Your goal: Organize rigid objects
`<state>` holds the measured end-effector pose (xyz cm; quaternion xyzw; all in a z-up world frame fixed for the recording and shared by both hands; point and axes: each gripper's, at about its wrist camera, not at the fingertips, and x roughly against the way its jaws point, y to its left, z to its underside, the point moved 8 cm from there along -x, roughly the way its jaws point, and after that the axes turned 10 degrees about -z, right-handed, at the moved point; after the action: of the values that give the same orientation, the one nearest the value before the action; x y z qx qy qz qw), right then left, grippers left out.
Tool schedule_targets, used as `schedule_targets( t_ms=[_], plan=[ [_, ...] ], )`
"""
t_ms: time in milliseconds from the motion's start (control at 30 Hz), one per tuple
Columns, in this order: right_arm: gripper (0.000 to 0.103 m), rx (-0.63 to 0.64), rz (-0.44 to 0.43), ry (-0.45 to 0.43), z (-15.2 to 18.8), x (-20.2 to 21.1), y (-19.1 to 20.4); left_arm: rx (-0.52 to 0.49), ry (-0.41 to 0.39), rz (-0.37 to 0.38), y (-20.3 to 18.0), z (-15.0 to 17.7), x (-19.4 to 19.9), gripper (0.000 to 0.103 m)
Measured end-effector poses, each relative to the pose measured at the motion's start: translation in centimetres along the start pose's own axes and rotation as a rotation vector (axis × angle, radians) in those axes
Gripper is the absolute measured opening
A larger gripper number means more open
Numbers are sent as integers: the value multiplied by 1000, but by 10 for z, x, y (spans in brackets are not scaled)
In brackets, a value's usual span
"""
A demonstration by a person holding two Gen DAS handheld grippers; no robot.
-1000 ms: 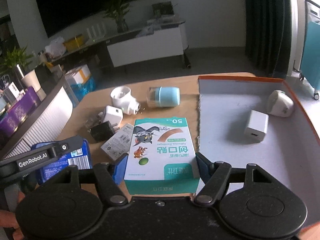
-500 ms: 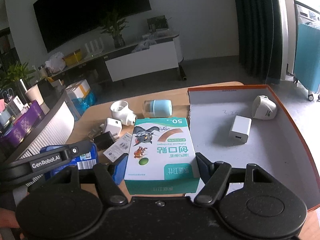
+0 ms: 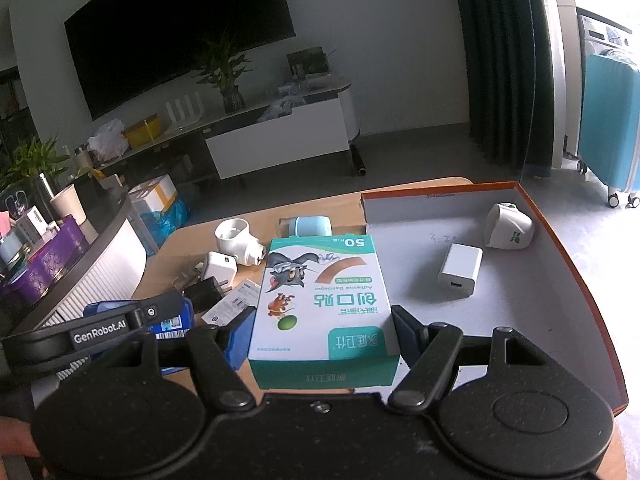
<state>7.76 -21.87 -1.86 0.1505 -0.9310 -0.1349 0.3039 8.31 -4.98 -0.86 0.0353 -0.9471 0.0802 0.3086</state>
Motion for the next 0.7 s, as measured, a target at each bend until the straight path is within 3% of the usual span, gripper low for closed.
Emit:
schedule_targets(
  t_ms=[700],
  plan=[
    [84,-23,23,-41,-3,12,-9,-38,1,34,-25,1,1,33]
  ],
)
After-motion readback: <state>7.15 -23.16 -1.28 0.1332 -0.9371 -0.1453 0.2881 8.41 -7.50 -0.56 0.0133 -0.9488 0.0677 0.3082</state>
